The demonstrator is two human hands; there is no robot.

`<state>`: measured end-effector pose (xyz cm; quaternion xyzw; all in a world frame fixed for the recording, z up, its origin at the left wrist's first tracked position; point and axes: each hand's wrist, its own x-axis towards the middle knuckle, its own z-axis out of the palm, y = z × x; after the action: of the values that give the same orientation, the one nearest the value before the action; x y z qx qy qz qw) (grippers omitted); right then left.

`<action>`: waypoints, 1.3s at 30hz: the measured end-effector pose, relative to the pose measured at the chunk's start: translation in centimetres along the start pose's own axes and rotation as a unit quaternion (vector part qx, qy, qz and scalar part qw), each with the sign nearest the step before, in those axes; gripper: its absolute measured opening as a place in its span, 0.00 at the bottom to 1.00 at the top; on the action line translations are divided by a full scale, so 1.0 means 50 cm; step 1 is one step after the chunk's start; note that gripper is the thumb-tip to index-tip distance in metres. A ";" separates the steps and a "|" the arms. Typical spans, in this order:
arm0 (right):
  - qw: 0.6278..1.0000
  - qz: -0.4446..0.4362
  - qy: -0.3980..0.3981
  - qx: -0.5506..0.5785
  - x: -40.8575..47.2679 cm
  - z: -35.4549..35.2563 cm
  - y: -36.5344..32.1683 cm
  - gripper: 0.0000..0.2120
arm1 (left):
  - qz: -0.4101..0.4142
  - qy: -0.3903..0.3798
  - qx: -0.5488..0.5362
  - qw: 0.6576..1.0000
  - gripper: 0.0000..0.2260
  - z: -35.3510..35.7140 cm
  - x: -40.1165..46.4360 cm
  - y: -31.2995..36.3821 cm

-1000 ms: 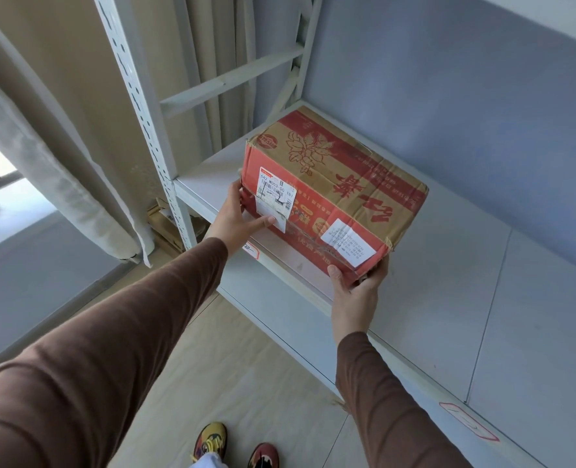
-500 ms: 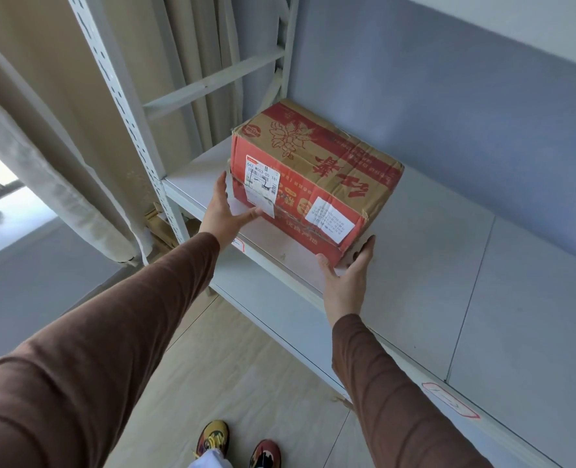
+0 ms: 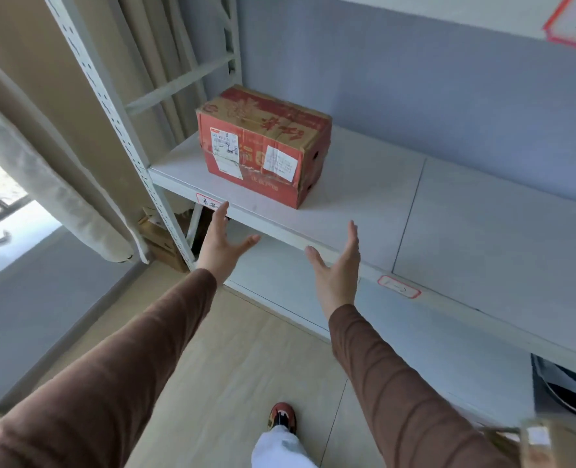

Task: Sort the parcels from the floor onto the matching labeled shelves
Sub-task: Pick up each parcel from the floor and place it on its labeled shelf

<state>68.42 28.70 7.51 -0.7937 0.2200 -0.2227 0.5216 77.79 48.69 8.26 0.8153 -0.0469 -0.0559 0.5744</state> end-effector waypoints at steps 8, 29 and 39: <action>0.999 0.016 0.031 -0.022 -0.244 -0.225 0.049 0.43 | 0.015 -0.066 -0.009 0.998 0.38 0.098 -0.301 0.040; 0.992 0.058 0.067 -0.094 -0.536 -1.013 0.338 0.38 | 0.025 -0.202 0.008 0.979 0.36 0.738 -0.902 0.179; 0.976 0.130 0.125 -0.122 -0.587 -1.179 0.480 0.40 | 0.019 -0.282 0.048 0.958 0.36 0.940 -1.006 0.173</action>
<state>7.63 -5.90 2.68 -0.7819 0.4103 -0.2214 0.4138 21.13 9.09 2.57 0.7922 -0.2250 -0.2702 0.4989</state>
